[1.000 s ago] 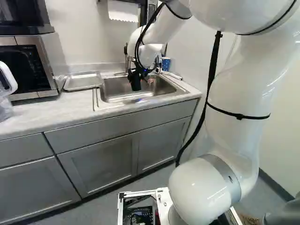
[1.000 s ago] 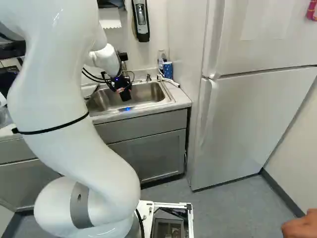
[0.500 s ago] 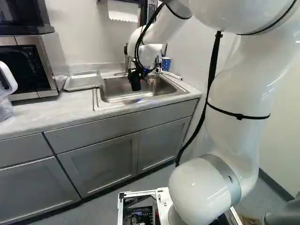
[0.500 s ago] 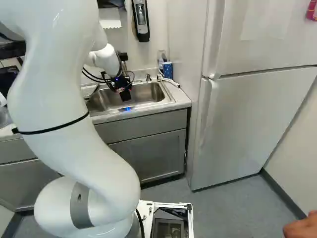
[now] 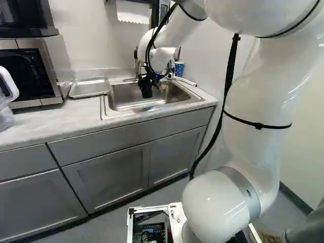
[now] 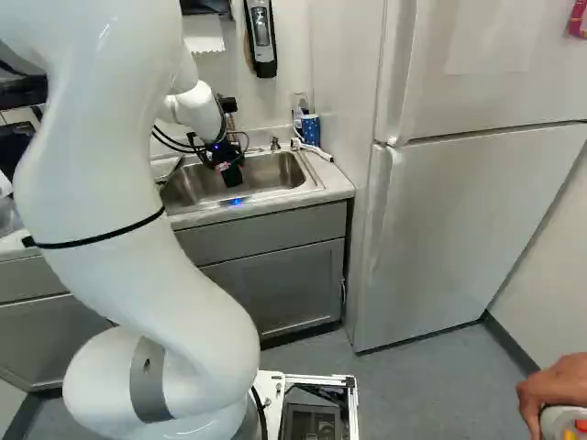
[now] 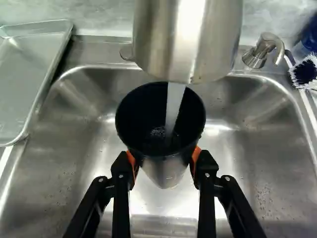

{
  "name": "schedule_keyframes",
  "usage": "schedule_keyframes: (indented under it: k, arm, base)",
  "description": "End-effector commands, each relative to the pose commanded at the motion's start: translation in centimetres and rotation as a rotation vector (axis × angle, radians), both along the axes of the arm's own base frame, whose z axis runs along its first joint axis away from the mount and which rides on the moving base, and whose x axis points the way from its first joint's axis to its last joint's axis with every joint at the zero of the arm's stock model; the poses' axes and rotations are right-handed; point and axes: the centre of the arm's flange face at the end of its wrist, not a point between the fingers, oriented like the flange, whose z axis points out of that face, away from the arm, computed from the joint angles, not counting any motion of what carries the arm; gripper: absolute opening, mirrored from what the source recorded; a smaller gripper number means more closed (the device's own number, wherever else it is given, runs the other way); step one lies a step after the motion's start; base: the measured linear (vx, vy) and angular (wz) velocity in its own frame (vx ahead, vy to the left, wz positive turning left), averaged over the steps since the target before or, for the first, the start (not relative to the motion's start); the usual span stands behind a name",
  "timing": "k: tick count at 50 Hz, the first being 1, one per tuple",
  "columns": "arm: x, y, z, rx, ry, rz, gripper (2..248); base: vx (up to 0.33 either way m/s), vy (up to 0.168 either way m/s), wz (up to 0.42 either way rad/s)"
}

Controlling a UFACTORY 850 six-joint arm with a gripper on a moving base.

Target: Rinse the cup and place it in the tray

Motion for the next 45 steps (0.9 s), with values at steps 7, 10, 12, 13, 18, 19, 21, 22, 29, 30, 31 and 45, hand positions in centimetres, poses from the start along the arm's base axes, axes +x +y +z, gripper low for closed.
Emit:
schedule_keyframes:
  k: [7, 10, 12, 13, 18, 19, 21, 22, 29, 30, 31, 45]
  arm:
    - [0.0, 0.0, 0.0, 0.0, 0.0, 0.0, 121]
    - [0.0, 0.0, 0.0, 0.0, 0.0, 0.0, 121]
    - [0.0, 0.0, 0.0, 0.0, 0.0, 0.0, 121]
    - [0.0, 0.0, 0.0, 0.0, 0.0, 0.0, 121]
    - [0.0, 0.0, 0.0, 0.0, 0.0, 0.0, 121]
    - [0.0, 0.0, 0.0, 0.0, 0.0, 0.0, 121]
    - [0.0, 0.0, 0.0, 0.0, 0.0, 0.0, 121]
    - [0.0, 0.0, 0.0, 0.0, 0.0, 0.0, 121]
    - [0.0, 0.0, 0.0, 0.0, 0.0, 0.0, 121]
    - [0.0, 0.0, 0.0, 0.0, 0.0, 0.0, 121]
    - [0.0, 0.0, 0.0, 0.0, 0.0, 0.0, 121]
    - [0.0, 0.0, 0.0, 0.0, 0.0, 0.0, 121]
  base:
    - [0.0, 0.0, 0.0]
    - [0.0, 0.0, 0.0]
    - [0.0, 0.0, 0.0]
    - [0.0, 0.0, 0.0]
    - [0.0, 0.0, 0.0]
    - [0.0, 0.0, 0.0]
    - [0.0, 0.0, 0.0]
    - [0.0, 0.0, 0.0]
    - [0.0, 0.0, 0.0]
    - [0.0, 0.0, 0.0]
    - [0.0, 0.0, 0.0]
    - [0.0, 0.0, 0.0]
